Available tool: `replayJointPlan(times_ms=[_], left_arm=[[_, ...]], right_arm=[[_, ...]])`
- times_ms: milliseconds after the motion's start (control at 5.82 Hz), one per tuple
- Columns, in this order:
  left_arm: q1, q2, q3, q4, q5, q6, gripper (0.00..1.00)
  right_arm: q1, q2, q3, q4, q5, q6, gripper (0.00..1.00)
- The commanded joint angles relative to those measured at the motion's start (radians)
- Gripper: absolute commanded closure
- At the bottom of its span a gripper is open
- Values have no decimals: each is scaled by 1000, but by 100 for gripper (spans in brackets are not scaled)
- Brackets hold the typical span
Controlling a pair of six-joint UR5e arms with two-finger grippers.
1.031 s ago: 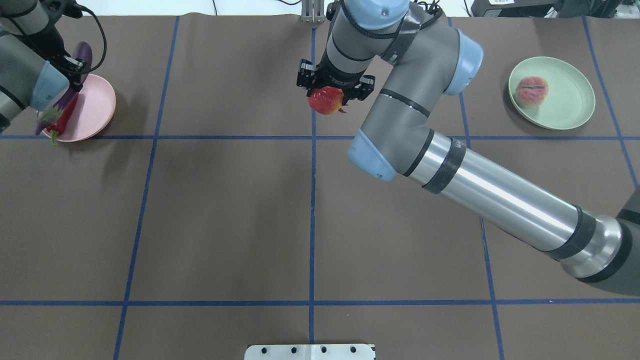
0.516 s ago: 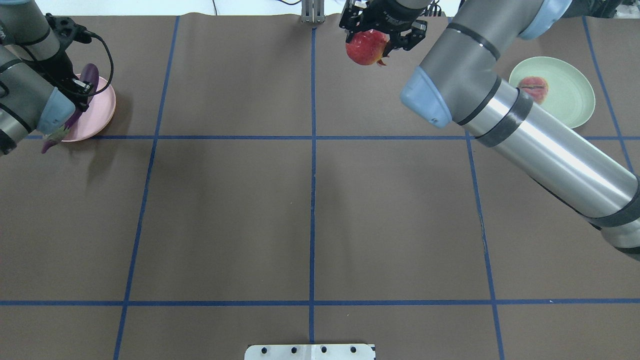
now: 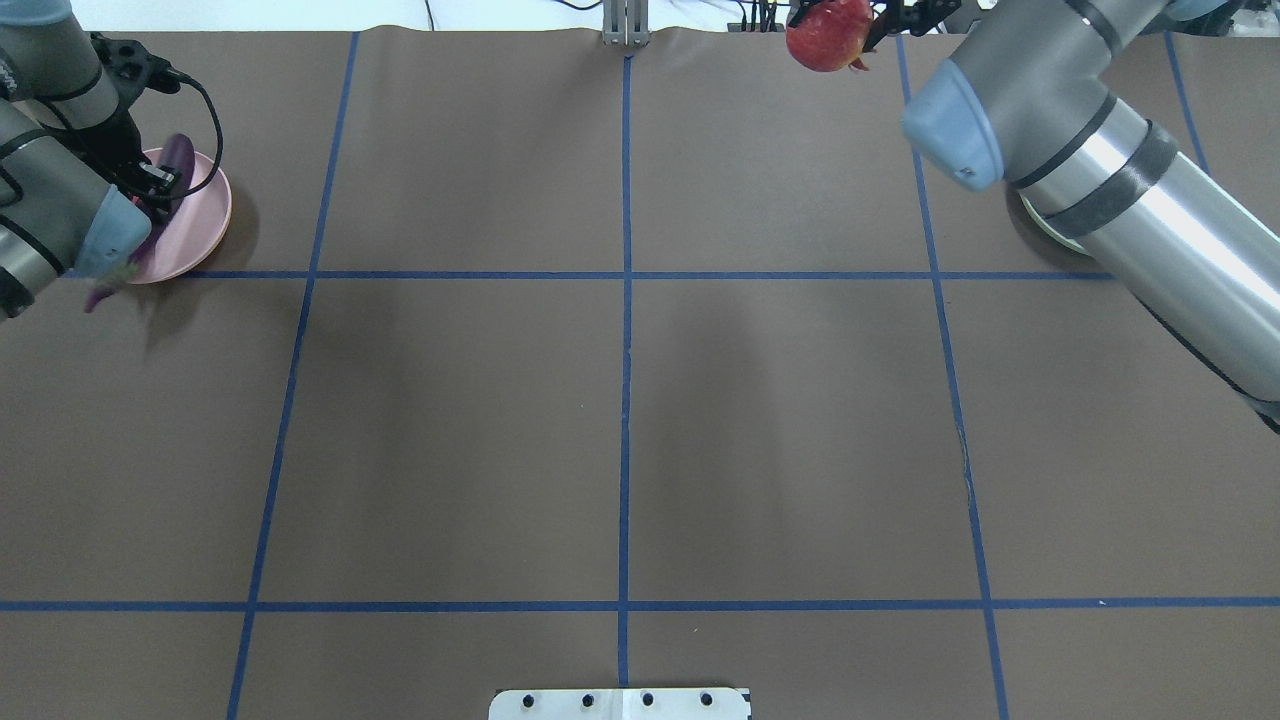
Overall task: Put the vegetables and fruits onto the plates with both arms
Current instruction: 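Release eggplant beside chili while right gripper carries pomegranate toward green plate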
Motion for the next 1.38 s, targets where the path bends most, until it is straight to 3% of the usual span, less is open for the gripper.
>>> replayJointPlan(times_ms=[0,172,688,1203], left_arm=[[0,0,1,-17,20,-1,0],[-4,-9,-7,-14,22,2,0],[-20,-17,-43,-4,22,1,0],[-18,-113,-45,99,20,-10,0]], right_arm=[[115,-50,9,-67,39,-239,100],[169,-59,-12,-111,38,-383,100],[321,-66,-223,-98,26,-764,100],[312,-183,-378,-14,71,-824,100]])
